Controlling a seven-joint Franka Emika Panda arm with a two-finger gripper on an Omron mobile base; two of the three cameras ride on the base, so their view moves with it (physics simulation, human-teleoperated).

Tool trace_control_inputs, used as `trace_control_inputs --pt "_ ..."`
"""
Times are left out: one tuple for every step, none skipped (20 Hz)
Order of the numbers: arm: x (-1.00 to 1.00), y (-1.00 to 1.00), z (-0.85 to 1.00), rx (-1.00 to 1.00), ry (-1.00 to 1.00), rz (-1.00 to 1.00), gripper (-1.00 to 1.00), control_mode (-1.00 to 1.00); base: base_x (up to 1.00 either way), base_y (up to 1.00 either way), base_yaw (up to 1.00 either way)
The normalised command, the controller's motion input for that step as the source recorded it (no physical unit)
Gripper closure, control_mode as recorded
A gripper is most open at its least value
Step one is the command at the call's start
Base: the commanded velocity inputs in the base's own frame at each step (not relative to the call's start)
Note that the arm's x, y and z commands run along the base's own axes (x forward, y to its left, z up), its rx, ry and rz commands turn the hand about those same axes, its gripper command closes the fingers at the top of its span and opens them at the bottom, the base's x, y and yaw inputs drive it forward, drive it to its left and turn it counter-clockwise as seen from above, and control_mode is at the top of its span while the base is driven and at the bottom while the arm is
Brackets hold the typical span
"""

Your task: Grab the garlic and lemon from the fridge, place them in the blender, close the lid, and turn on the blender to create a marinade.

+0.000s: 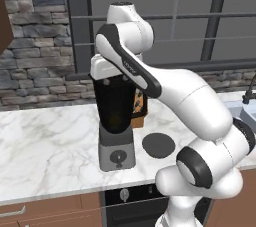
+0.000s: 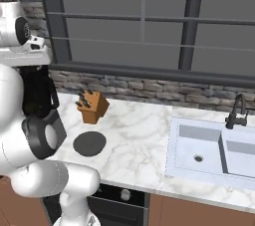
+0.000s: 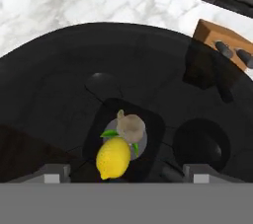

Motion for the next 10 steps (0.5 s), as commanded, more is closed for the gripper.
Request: trace_control_inputs --pt "-0.25 0.00 0.00 -0.01 -0.04 0.01 -1.00 -1.00 0.00 0.00 0.00" --pt "-0.33 0.00 0.10 0.00 -0.09 0.01 -1.00 -1.00 0.00 0.00 0.00" --pt "-0.39 0.00 0.24 0.00 -0.12 0.00 -1.00 -1.00 0.00 0.00 0.00" --pt "-0.39 0.00 0.41 0.00 -0.13 0.00 -1.00 -1.00 0.00 0.00 0.00" --pt "-0.41 0.00 0.54 0.00 -0.18 0.00 -1.00 -1.00 0.00 0.00 0.00" --pt "-0.44 0.00 0.61 0.00 -0.19 0.02 -1.00 -1.00 0.00 0.00 0.00" --pt "-0.50 -0.09 0.67 0.00 -0.21 0.02 -1.00 -1.00 0.00 0.00 0.00" --pt "-0.53 -0.18 0.75 0.00 -0.23 0.02 -1.00 -1.00 0.00 0.00 0.00" --pt "-0.55 -0.21 0.74 0.00 -0.24 0.02 -1.00 -1.00 0.00 0.00 0.00" --pt "-0.61 -0.37 0.70 0.00 -0.24 0.02 -1.00 -1.00 0.00 0.00 0.00"
